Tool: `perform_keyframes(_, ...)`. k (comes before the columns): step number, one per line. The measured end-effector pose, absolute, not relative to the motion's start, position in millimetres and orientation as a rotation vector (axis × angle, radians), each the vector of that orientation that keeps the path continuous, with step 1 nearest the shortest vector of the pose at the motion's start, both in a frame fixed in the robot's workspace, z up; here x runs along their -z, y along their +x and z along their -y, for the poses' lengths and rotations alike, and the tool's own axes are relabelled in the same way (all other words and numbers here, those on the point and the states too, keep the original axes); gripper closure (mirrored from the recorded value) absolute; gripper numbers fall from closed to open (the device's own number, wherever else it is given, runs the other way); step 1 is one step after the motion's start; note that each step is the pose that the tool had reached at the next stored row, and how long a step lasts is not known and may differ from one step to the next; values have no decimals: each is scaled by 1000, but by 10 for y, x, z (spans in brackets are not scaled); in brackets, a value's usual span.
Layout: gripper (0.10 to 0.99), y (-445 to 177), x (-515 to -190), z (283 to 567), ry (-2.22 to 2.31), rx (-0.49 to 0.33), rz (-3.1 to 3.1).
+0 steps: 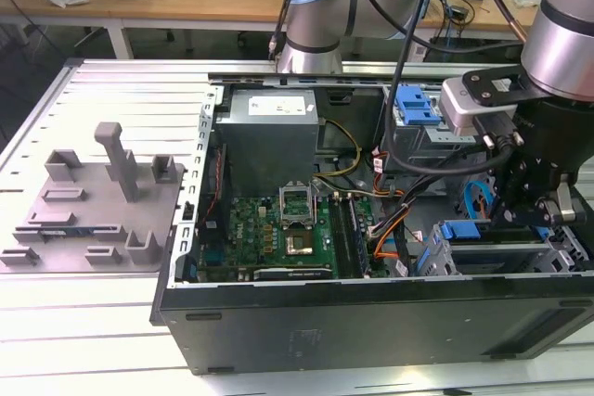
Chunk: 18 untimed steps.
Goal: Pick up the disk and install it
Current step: 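Insert the second disk wire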
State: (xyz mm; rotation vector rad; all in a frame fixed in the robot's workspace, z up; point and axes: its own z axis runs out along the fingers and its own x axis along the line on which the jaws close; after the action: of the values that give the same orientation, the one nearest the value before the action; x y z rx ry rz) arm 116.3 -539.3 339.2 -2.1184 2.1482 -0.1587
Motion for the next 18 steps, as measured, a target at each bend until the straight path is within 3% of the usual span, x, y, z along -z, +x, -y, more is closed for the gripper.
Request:
perform_keyframes(5,925,1163,-3381,5393,-2118,158,-2148)
perform_keyframes(6,847,1163,-3380,5393,-2118,158,-2148)
perform_keyframes(8,847,1163,-3396,5393,-2118,159,-2148)
perform_keyframes(15,847,1163,-3811,5304,-2124,171,-2152)
perform_keyframes(16,859,1163,-3866,5283,-2125,174,-2152)
perform_keyframes(18,980,1163,-3982,5236,-2127,180,-2154)
